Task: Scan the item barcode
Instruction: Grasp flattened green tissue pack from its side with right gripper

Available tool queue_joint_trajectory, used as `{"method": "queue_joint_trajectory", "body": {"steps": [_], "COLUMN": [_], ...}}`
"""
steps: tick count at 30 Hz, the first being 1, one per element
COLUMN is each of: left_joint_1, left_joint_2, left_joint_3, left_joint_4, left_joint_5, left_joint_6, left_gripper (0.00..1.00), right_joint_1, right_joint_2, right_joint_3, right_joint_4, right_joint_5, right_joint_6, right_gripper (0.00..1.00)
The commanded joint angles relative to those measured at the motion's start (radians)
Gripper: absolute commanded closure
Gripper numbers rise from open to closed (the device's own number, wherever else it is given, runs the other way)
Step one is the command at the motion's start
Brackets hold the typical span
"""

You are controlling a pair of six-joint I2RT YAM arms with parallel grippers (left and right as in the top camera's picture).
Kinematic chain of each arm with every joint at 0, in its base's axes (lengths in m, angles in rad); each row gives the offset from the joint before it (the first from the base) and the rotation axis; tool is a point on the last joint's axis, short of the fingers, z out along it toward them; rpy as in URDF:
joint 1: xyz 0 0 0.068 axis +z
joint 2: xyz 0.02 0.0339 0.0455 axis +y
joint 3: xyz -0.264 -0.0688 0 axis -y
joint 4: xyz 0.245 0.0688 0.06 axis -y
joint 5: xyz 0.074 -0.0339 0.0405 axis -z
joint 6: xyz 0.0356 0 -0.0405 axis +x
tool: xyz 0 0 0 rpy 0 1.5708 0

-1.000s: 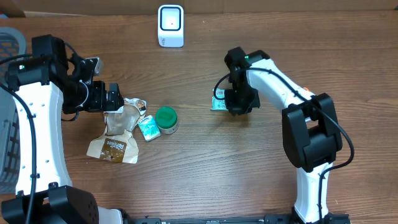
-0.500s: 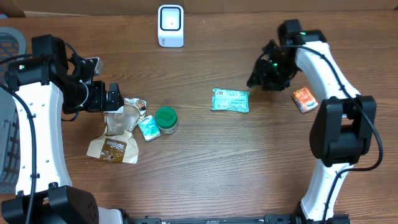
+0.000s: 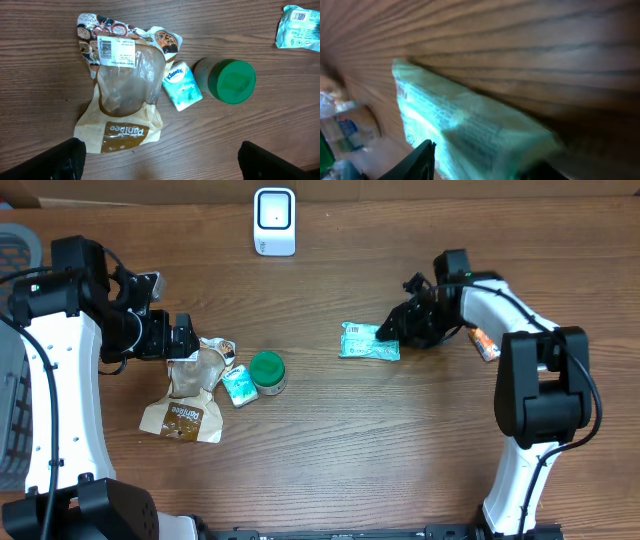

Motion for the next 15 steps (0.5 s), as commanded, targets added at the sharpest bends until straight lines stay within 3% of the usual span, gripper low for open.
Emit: {"method": "queue_joint_trajectory", "body": {"steps": [1,7,10,15], "left_joint_1": [0.002,0.002,0.002,0.002], "left_joint_2": [0.008,0.008,0.008,0.008], "left_joint_3": [0.001,0.001,0.001,0.001], "left_joint_4": [0.001,0.001,0.001,0.001], "left_joint_5": [0.011,0.011,0.011,0.011], "left_joint_6": [0.026,0.026,0.026,0.026], "left_gripper": [0.0,0.01,0.0,0.0], "right_joint_1": [0.019,0.035,0.035,0.035], "right_joint_2": [-0.016,-0.004,-0.004,-0.013], "right_joint_3": [-0.063,-0.099,-0.099,-0.095], "right_joint_4": [0.055,0.112,0.132,0.17], "right_joint_5": [-0.018,-0.051,-0.084,-0.216], "right_joint_6": [0.076,0.09,0.09,0.089], "right_gripper": [0.57,0.74,0.87,0.96]}}
